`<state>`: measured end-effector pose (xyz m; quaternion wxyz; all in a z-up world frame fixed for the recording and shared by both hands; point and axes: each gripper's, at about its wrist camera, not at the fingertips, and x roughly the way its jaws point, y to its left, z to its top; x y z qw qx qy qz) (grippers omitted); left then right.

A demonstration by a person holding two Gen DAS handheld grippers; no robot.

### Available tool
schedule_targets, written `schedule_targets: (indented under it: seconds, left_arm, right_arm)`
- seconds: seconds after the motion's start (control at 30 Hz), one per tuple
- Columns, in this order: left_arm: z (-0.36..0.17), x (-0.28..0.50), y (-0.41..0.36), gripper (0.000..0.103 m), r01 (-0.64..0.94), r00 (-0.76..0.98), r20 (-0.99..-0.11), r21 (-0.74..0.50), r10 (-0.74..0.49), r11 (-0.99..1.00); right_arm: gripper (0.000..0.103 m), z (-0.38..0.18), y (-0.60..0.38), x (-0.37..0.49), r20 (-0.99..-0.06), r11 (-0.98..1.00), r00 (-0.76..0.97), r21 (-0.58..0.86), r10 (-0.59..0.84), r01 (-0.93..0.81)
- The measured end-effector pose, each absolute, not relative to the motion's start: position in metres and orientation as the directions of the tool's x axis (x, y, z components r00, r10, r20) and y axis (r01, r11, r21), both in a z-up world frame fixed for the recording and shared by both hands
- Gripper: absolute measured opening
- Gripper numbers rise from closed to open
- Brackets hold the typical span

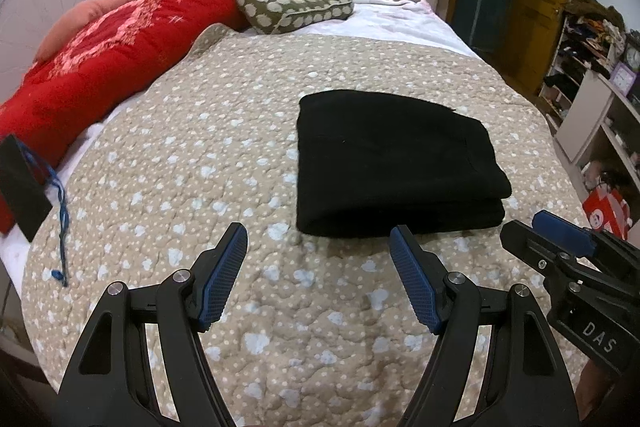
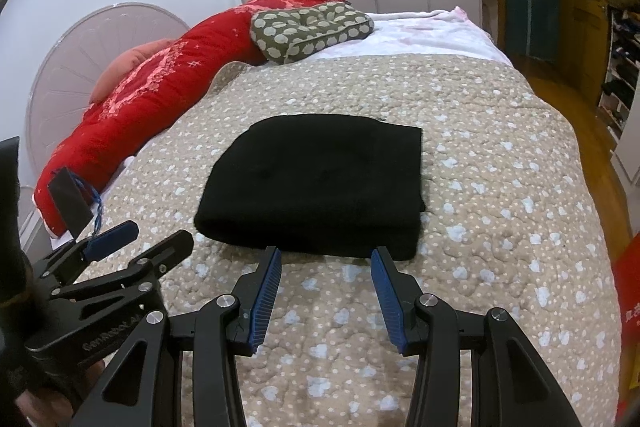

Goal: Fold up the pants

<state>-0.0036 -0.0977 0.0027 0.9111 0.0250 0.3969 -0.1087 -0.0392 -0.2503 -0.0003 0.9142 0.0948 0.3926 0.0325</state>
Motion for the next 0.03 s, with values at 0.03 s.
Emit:
schedule_targets:
  seconds: [0.03]
  left_arm:
    - [0.0037,-0.003,-0.0995,0.075,0.223,0.664,-0.726,-0.037,-0.179,0.974]
  right_arm:
    - [0.045,-0.0014,-0.2552,-0.0399,-0.713,0.981,0.69,0.194,0.125,0.023]
